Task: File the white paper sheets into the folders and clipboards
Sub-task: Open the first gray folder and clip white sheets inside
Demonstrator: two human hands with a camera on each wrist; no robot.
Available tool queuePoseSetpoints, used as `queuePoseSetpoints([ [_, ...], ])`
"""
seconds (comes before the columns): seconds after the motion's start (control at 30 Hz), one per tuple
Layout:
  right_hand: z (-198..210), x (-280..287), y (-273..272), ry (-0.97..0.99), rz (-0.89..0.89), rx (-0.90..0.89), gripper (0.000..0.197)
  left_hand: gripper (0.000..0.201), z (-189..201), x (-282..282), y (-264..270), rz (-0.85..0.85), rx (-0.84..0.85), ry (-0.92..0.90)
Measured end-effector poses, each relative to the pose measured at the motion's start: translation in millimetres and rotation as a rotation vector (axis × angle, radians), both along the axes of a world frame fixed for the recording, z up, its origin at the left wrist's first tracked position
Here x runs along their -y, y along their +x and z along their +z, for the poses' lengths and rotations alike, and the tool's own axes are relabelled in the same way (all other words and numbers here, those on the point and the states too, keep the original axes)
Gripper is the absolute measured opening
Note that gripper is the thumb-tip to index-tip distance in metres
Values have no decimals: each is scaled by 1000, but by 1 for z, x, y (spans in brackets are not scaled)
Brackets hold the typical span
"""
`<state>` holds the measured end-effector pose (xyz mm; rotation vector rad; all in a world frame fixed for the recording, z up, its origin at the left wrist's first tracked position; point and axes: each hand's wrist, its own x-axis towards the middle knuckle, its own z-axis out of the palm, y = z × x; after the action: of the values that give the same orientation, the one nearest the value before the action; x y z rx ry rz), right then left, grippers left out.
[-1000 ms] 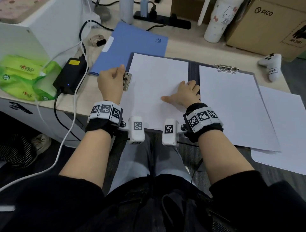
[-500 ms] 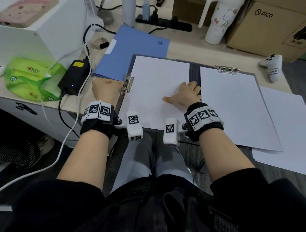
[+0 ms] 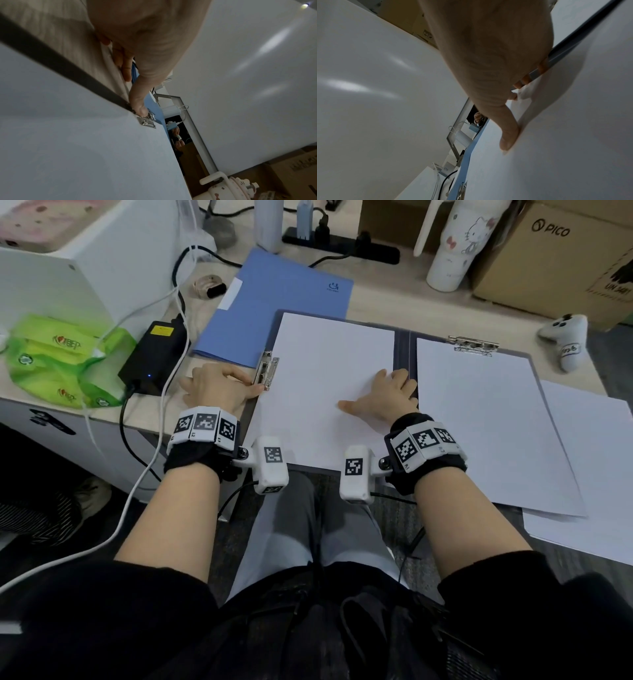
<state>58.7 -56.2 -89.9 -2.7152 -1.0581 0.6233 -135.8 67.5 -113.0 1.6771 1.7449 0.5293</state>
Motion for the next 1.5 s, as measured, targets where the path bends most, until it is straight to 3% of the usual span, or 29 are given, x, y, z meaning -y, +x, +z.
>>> queuePoseSetpoints([
  [0.13,-2,1,-1,6,-4,0,106,17,7,6,3,15,2,-15],
  [0.3,-3,2,0,14,-7,-6,107,24,4,11,1,0,80,-30],
  [0.4,-4,3,0,14,-7,-3,108,15,0,14,-1,-41,114,3],
  [0.57,1,6,-5,-9,14,3,104,5,4,20,-2,-103,334,-1],
  [0.67,6,10,-11,-54,56,-11,96,16,14,27,-3,-127,518,-38],
  [0.83,20,22,-19,-58,118,-104,90,25,37,43,-9,-193,677,-66],
  [1.13,38,57,-24,300,193,-477,102,34,80,84,4,-335,1044,-142],
  [1.27,43,81,-16,520,189,-553,85,26,85,107,29,-533,1032,-190],
  [1.5,49,108,0,677,106,-659,77,46,88,140,83,-805,907,-234],
])
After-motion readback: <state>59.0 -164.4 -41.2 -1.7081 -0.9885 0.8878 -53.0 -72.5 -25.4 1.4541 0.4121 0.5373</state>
